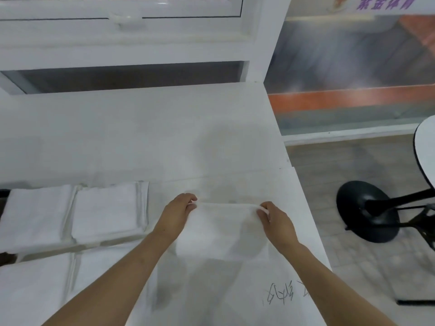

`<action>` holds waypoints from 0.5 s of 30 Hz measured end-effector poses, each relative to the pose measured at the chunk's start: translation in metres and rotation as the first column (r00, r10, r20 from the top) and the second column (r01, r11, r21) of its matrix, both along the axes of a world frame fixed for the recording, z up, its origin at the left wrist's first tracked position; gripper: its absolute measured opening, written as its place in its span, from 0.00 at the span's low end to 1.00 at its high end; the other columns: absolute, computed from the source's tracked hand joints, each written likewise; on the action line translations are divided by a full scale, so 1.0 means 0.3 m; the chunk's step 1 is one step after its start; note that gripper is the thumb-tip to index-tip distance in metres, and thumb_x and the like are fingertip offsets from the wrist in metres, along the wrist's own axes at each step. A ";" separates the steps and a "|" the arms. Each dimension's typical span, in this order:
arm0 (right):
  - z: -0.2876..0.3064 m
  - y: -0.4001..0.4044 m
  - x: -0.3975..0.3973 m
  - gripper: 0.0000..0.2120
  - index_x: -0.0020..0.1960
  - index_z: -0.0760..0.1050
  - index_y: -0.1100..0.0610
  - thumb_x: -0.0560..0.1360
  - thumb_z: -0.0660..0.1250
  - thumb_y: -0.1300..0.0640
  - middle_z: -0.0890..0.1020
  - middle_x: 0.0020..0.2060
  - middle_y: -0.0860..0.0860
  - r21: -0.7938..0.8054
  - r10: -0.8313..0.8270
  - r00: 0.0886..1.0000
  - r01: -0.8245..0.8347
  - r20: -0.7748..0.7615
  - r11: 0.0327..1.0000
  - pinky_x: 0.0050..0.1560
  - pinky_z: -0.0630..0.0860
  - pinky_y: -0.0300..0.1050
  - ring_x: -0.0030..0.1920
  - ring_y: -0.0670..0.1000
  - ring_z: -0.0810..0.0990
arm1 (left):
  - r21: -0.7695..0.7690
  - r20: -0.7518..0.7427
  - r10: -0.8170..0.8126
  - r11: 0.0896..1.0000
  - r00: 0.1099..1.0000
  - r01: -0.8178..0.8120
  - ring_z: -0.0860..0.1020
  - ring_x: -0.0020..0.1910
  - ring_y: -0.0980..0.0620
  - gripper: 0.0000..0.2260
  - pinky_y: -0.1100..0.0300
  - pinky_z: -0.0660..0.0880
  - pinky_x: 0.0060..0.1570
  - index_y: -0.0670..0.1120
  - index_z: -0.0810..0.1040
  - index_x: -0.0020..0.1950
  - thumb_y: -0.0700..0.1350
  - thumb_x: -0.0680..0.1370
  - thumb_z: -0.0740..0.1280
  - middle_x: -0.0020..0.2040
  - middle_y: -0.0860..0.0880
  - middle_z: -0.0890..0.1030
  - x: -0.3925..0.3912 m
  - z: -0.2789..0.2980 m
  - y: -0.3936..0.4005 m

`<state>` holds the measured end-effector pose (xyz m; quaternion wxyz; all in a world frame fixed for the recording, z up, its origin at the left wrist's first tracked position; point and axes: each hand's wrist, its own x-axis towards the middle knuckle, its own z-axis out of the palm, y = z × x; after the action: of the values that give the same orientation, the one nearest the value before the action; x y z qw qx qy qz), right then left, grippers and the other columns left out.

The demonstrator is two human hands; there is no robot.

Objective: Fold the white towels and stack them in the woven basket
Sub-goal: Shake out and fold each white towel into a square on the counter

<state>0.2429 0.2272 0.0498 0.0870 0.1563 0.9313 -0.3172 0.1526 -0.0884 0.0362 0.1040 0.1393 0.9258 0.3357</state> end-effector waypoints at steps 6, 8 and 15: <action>-0.108 -0.064 -0.105 0.20 0.71 0.73 0.50 0.80 0.68 0.51 0.74 0.71 0.51 0.238 0.313 0.950 -0.306 0.009 0.922 0.70 0.68 0.56 0.72 0.57 0.72 | -0.226 -0.210 0.020 0.972 0.977 -0.069 0.77 0.49 0.45 0.10 0.50 0.78 0.45 0.47 0.81 0.60 0.40 0.78 0.71 0.53 0.47 0.77 0.047 -0.082 0.002; -0.129 -0.103 -0.126 0.21 0.74 0.70 0.47 0.82 0.65 0.50 0.69 0.77 0.50 0.228 0.478 0.876 -0.478 0.061 0.848 0.76 0.62 0.55 0.78 0.56 0.64 | -0.268 -0.258 -0.100 0.963 0.961 0.028 0.77 0.46 0.46 0.08 0.53 0.77 0.40 0.50 0.82 0.57 0.44 0.78 0.69 0.50 0.49 0.77 0.121 -0.110 0.010; -0.144 -0.117 -0.098 0.22 0.74 0.71 0.43 0.80 0.65 0.47 0.74 0.68 0.49 0.234 0.449 0.866 -0.494 0.220 0.838 0.68 0.68 0.49 0.67 0.54 0.74 | -0.458 -0.146 -0.269 0.871 0.952 0.177 0.74 0.69 0.43 0.17 0.48 0.69 0.67 0.54 0.79 0.66 0.55 0.79 0.61 0.72 0.46 0.75 0.287 -0.207 0.019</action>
<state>0.2134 0.1922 0.0067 0.2121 -0.0431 0.9667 -0.1365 0.2386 -0.0826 -0.0260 0.0751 0.2523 0.9607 0.0877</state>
